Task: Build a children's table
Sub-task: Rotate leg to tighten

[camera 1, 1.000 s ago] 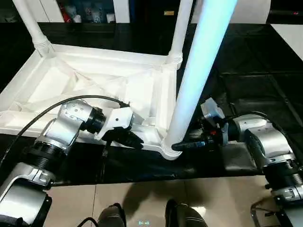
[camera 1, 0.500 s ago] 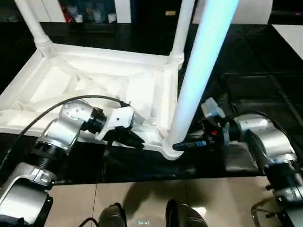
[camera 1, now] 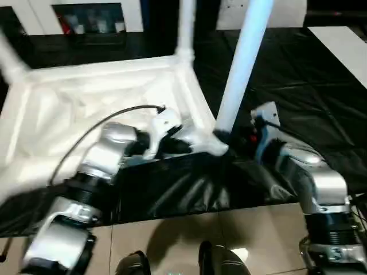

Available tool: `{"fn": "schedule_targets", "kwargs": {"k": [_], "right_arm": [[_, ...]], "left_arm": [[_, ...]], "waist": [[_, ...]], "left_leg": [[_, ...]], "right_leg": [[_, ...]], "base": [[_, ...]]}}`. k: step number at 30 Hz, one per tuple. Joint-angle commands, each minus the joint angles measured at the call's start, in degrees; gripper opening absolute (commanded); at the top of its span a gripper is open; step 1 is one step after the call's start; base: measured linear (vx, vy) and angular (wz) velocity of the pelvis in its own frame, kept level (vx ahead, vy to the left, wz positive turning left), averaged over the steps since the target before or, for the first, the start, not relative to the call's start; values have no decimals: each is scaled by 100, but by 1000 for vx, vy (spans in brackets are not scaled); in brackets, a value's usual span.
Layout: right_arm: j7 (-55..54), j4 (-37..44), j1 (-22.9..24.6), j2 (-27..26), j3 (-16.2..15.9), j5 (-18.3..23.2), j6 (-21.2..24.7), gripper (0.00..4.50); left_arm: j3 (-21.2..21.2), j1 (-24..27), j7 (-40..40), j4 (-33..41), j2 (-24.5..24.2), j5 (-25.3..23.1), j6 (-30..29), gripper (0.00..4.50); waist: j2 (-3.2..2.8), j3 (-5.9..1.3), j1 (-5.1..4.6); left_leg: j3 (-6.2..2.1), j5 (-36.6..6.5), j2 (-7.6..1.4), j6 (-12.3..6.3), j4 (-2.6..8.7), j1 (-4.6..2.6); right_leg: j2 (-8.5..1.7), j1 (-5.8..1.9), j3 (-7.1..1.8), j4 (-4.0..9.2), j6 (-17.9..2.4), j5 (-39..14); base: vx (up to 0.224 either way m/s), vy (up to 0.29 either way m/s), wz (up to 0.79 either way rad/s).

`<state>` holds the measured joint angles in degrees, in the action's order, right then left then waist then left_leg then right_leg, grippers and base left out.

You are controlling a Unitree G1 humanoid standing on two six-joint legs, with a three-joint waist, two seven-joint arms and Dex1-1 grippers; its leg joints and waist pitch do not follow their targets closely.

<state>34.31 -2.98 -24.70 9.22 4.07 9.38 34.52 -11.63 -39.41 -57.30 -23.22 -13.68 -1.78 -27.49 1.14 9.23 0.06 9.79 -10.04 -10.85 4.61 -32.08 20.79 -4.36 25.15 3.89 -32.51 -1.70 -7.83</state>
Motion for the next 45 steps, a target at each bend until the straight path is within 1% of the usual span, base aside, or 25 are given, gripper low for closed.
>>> {"fn": "schedule_targets", "kwargs": {"k": [1,3,6,7,10,12,15,16,19,21,22,23,24,25,26,28,30,31,34,39,41,42,43,44,45], "right_arm": [[-190,-23,-64,-726,-809,149,263,199],[-729,-142,-130,-1011,-685,7,228,199],[-881,-136,-134,-1097,-646,-57,239,198],[-1148,-62,-91,-1167,-633,-197,228,198],[-1196,10,-20,-1119,-610,-232,113,198],[-980,57,98,-833,-580,-242,-158,253],[-848,59,157,-655,-503,-250,-278,277],[-808,61,168,-603,-449,-236,-314,300],[-523,96,218,-341,-314,-181,-525,317],[-203,79,258,-51,-270,-180,-813,342],[164,61,297,227,-274,-134,-1096,342],[164,61,297,227,-274,-134,-1096,356],[730,54,342,549,-293,11,-1344,362],[813,53,348,591,-295,32,-1372,362],[1171,57,368,757,-308,144,-1431,386],[1629,85,384,960,-328,310,-1383,395],[2375,71,378,1320,-417,518,-1315,412],[2375,71,378,1320,-417,518,-1315,412],[3360,-278,246,1789,-674,657,-1638,412],[4185,-707,21,2048,-942,655,-1972,412],[4433,-842,-89,2090,-1026,687,-1945,386],[4507,-875,-123,2099,-1060,691,-1940,376],[4652,-944,-195,2117,-1136,687,-1929,373],[4777,-1012,-262,2124,-1211,676,-1935,365],[4861,-1069,-318,2114,-1268,670,-1942,365]], "left_arm": [[-184,-134,740,-39,634,59,-223,0],[-126,-179,1053,-59,772,-12,-294,0],[-136,-179,1093,-32,801,-57,-321,0],[-175,-147,1112,87,816,-116,-374,0],[-265,-87,993,189,727,-157,-342,0],[-391,53,671,369,515,-122,-222,0],[-464,152,495,511,374,-98,-200,0],[-487,183,431,543,322,-92,-174,0],[-549,287,179,595,105,-99,53,0],[-555,344,-51,619,-65,-82,186,0],[-574,372,-275,642,-217,-49,323,0],[-574,372,-275,642,-217,-49,323,0],[-618,390,-562,639,-402,-10,489,0],[-623,391,-594,636,-426,-7,497,0],[-665,393,-747,601,-533,-1,651,0],[-721,401,-1011,549,-670,34,867,0],[-840,406,-1502,453,-926,64,1295,0],[-840,406,-1502,453,-926,64,1295,0],[-957,348,-2200,198,-1217,144,2028,0],[-1035,255,-2809,91,-1390,316,2321,0],[-1091,212,-2992,47,-1443,336,2424,0],[-1110,203,-3051,45,-1459,340,2454,0],[-1145,186,-3170,44,-1488,348,2511,0],[-1162,166,-3250,25,-1494,355,2581,0],[-1174,147,-3299,5,-1494,356,2621,0]], "waist": [[15,-332,26],[-6,-354,15],[-3,-366,18],[-14,-364,20],[-15,-373,26],[-17,-386,45],[-22,-402,26],[-25,-409,32],[-32,-453,24],[-26,-478,30],[-4,-503,26],[-8,-495,35],[-15,-478,34],[-16,-475,40],[27,-467,36],[9,-432,52],[22,-416,73],[20,-410,76],[38,-421,112],[42,-459,170],[58,-485,204],[47,-495,217],[49,-502,222],[95,-501,221],[86,-499,227]], "left_leg": [[-67,-1286,-99,-302,391,3],[-58,-1194,-122,-313,402,-4],[-46,-1115,-126,-356,402,-4],[-36,-1021,-138,-391,402,7],[-28,-926,-127,-433,395,14],[-19,-886,-133,-462,386,9],[-11,-699,-140,-532,371,32],[-15,-681,-145,-545,368,25],[0,-305,-140,-722,320,30],[9,-78,-138,-868,291,22],[18,53,-136,-978,270,26],[17,75,-141,-1025,271,22],[26,1,-142,-1103,264,25],[28,-99,-148,-1124,268,14],[38,-256,-157,-1115,271,18],[33,-513,-160,-1031,278,15],[20,-829,-162,-866,293,6],[16,-882,-166,-826,295,7],[10,-1060,-165,-675,291,-8],[25,-817,-180,-708,274,-12],[35,-588,-190,-813,253,-7],[41,-485,-197,-867,243,-3],[41,-449,-194,-899,235,1],[49,-400,-192,-943,231,12],[45,-392,-189,-956,228,13]], "right_leg": [[-320,-296,-207,550,-463,-3296],[-313,-297,-218,513,-614,-2856],[-308,-314,-234,479,-754,-2452],[-314,-326,-248,446,-854,-2148],[-320,-357,-251,427,-924,-1933],[-335,-370,-255,420,-972,-1839],[-318,-397,-261,362,-1106,-1381],[-324,-404,-263,353,-1145,-1313],[-305,-443,-275,253,-1400,-534],[-296,-461,-282,190,-1549,-50],[-290,-467,-283,151,-1655,235],[-295,-462,-283,149,-1691,269],[-296,-450,-277,160,-1729,196],[-300,-449,-274,171,-1730,79],[-302,-452,-279,198,-1691,-201],[-314,-425,-280,252,-1596,-745],[-318,-416,-281,305,-1390,-1413],[-321,-406,-283,314,-1353,-1525],[-340,-380,-284,351,-1174,-2003],[-326,-373,-291,282,-1310,-1607],[-316,-387,-287,212,-1444,-1199],[-315,-390,-289,187,-1500,-1018],[-312,-393,-282,175,-1536,-942],[-310,-399,-280,168,-1554,-861],[-311,-398,-276,158,-1566,-866]], "base": [[0,0,0],[0,0,0],[0,0,0],[0,0,0],[0,0,0],[0,0,0],[0,0,0],[0,0,0],[0,0,0],[0,0,0],[0,0,0],[0,0,0],[0,0,0],[0,0,0],[0,0,0],[0,0,0],[0,0,0],[0,0,0],[0,0,0],[0,0,0],[0,0,0],[0,0,0],[0,0,0],[0,0,0],[0,0,0]]}}
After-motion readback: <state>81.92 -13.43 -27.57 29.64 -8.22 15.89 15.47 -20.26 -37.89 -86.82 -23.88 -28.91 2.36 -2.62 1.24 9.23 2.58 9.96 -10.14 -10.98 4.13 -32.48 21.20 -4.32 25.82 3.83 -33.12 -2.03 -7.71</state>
